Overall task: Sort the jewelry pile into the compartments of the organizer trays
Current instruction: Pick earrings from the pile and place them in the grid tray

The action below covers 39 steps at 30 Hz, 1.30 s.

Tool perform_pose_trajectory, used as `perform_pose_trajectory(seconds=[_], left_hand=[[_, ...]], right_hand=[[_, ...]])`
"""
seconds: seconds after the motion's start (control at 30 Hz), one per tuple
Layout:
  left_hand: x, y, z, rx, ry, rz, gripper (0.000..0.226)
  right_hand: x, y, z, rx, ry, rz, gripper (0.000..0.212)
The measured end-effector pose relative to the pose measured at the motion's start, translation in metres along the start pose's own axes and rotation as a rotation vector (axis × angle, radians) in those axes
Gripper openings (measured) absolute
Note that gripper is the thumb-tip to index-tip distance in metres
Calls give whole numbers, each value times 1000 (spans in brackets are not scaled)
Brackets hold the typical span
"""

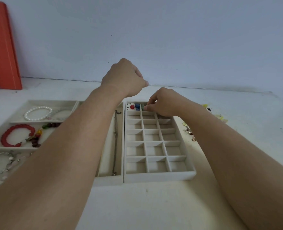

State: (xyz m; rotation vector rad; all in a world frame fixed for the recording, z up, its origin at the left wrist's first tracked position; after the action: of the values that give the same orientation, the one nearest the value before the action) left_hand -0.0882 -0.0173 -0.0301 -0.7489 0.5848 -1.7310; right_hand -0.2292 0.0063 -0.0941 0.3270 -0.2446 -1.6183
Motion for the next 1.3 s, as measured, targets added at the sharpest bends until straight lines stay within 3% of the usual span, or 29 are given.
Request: perform_pose_trajectory(seconds=[0.3, 0.5, 0.77, 0.97, 1.3], left_hand=[[2, 4, -5, 32, 27, 3, 19], [0, 11, -22, 73, 182, 40, 31], [-3, 12, -17, 45, 100, 42, 15], [-7, 16, -24, -4, 172, 88, 12], [-1, 18, -30, -8, 183, 72, 26]], right_hand=[[-5, 3, 22, 161, -110, 29, 16], [-10, 10, 39, 393, -105, 138, 7], [-10, 8, 38, 351, -47, 147, 7], [-8, 9, 37, 310, -106, 128, 7], [-3, 5, 24, 200, -137, 75, 5]])
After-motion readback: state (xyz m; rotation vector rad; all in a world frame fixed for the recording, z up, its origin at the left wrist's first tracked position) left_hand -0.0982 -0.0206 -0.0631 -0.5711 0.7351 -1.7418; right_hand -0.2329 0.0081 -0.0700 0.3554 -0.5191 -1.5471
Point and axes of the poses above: each hand's wrist, its own x-axis towards the middle knuckle, its own z-axis out of the back of the hand, y = z × x, the point moved 8 cm from there along x, towards the middle knuckle, and after that the axes turned 2 degrees about -x, right-handed, at the moved point
